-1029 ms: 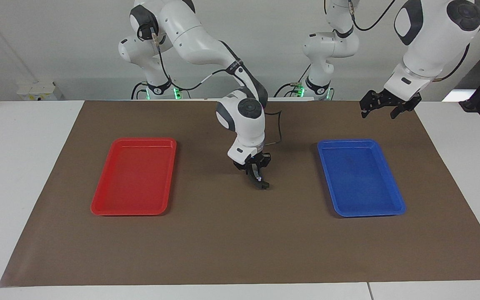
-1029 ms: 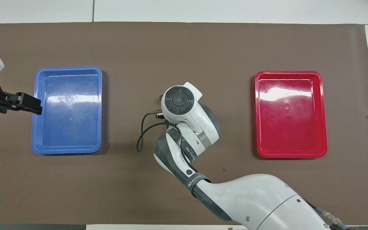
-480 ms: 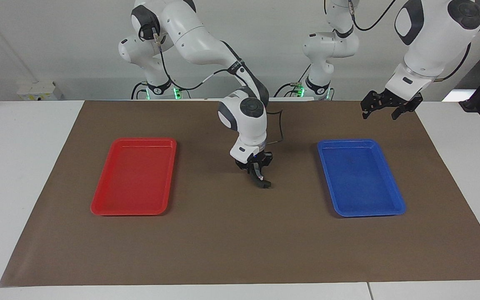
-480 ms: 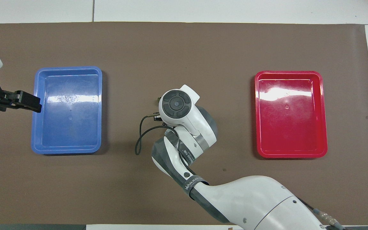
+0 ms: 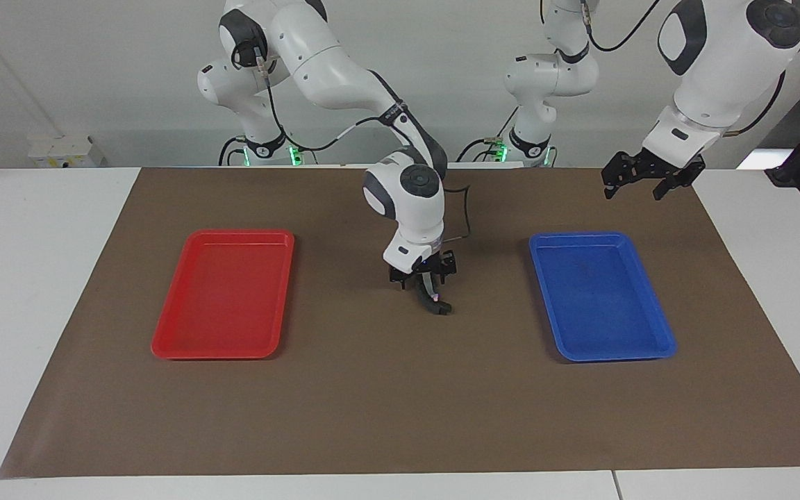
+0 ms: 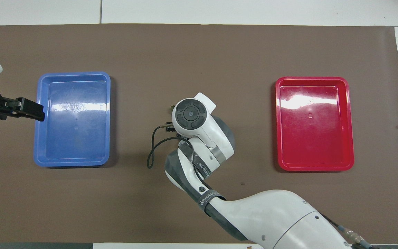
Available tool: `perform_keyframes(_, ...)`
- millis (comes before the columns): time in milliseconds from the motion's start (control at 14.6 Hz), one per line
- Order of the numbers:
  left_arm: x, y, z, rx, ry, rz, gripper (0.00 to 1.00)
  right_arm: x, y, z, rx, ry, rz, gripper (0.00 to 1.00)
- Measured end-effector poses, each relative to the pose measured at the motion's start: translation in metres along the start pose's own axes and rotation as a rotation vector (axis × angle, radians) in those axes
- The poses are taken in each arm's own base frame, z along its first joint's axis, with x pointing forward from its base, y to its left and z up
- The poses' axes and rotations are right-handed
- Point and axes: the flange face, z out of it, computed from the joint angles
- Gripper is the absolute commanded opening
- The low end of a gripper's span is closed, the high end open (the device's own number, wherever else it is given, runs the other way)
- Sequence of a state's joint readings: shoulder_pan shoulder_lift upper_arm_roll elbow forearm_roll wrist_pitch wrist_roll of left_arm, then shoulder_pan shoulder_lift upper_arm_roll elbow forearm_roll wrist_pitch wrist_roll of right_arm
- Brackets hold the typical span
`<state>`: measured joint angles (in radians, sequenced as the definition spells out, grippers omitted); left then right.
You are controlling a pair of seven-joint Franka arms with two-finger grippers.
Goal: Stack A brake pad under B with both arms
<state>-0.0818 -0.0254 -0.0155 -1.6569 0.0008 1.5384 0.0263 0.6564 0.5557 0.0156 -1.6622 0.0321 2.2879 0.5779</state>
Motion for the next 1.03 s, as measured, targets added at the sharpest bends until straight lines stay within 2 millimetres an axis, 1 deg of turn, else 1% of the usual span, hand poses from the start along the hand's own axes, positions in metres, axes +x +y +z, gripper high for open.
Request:
perform_keyframes(137,0.000,0.000,0.000,0.000,0.002,0.000,0.98,0.002,0.002,-0.001,-0.001,0.003,0.004,1.00)
perform_keyframes(275,0.001,-0.006,-0.001,-0.009,0.016,-0.012,0.98,0.006,0.006,-0.003,0.000,0.008,0.011,1.00)
perform_keyframes(412,0.002,-0.014,-0.002,-0.019,0.021,-0.028,0.98,0.011,0.009,-0.013,0.004,0.022,0.038,1.00)
perform_keyframes(480,0.002,-0.015,-0.002,-0.022,0.022,-0.031,0.98,0.014,0.014,-0.025,0.006,0.031,0.070,1.00)
perform_keyframes(549,0.002,-0.014,-0.002,-0.023,0.023,-0.030,0.98,0.019,0.021,-0.042,0.010,0.042,0.100,1.00)
perform_keyframes(618,0.002,-0.013,-0.002,-0.024,0.023,-0.028,0.98,0.026,0.032,-0.063,0.016,0.055,0.129,1.00)
perform_keyframes(686,0.002,-0.012,-0.002,-0.024,0.024,-0.026,0.98,0.035,0.051,-0.089,0.022,0.069,0.163,1.00)
perform_keyframes(755,0.002,-0.012,-0.002,-0.024,0.024,-0.025,0.98,0.044,0.076,-0.117,0.026,0.085,0.201,1.00)
perform_keyframes(892,0.002,-0.011,-0.002,-0.024,0.025,-0.025,0.98,0.059,0.136,-0.169,0.018,0.113,0.274,1.00)
perform_keyframes(961,0.002,-0.011,-0.002,-0.024,0.025,-0.025,0.98,0.063,0.167,-0.189,-0.002,0.122,0.286,1.00)
perform_keyframes(1029,0.002,-0.012,-0.002,-0.024,0.025,-0.026,0.98,0.066,0.196,-0.205,-0.032,0.131,0.287,1.00)
